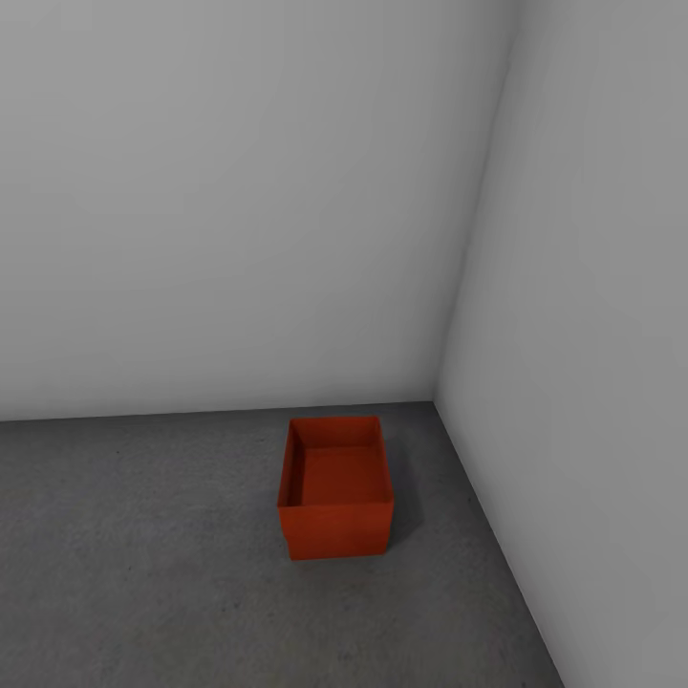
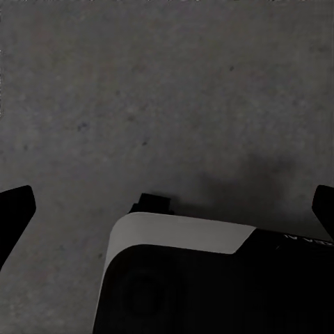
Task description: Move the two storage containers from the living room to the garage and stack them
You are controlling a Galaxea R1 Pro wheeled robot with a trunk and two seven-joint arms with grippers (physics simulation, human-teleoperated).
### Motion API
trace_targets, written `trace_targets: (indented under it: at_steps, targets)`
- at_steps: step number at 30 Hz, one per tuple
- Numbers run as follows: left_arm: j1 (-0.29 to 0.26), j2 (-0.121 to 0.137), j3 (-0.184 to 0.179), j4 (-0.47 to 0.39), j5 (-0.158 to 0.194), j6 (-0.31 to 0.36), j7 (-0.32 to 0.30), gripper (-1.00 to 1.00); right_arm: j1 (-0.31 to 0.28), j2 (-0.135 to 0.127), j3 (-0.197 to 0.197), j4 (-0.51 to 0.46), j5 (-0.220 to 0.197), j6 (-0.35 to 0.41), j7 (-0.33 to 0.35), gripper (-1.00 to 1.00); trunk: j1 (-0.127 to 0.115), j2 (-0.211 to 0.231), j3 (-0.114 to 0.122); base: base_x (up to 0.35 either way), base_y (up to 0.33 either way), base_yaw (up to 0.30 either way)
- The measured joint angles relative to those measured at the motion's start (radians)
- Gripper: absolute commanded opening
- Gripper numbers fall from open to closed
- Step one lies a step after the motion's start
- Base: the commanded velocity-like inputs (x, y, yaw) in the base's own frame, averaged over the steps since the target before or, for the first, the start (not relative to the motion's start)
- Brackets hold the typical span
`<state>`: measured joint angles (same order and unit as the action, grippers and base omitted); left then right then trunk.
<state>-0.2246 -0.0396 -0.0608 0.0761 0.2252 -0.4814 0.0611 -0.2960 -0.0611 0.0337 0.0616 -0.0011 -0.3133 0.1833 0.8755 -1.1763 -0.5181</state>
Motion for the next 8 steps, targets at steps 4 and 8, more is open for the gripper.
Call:
trace_targets:
  at_steps: [4, 8]
  targets:
    - [0.0, 0.0, 0.0, 0.001, 0.0, 0.0, -0.001, 1.0, 0.0, 0.0, 0.0, 0.0, 0.0, 0.0, 0.0, 1.0, 0.0, 0.0, 0.0, 0.0, 0.0, 0.0]
    - [0.001, 0.0, 0.0, 0.0, 0.0, 0.0, -0.001, 1.0, 0.0, 0.0, 0.0, 0.0, 0.0, 0.0, 0.0, 1.0, 0.0, 0.0, 0.0, 0.0, 0.0, 0.0]
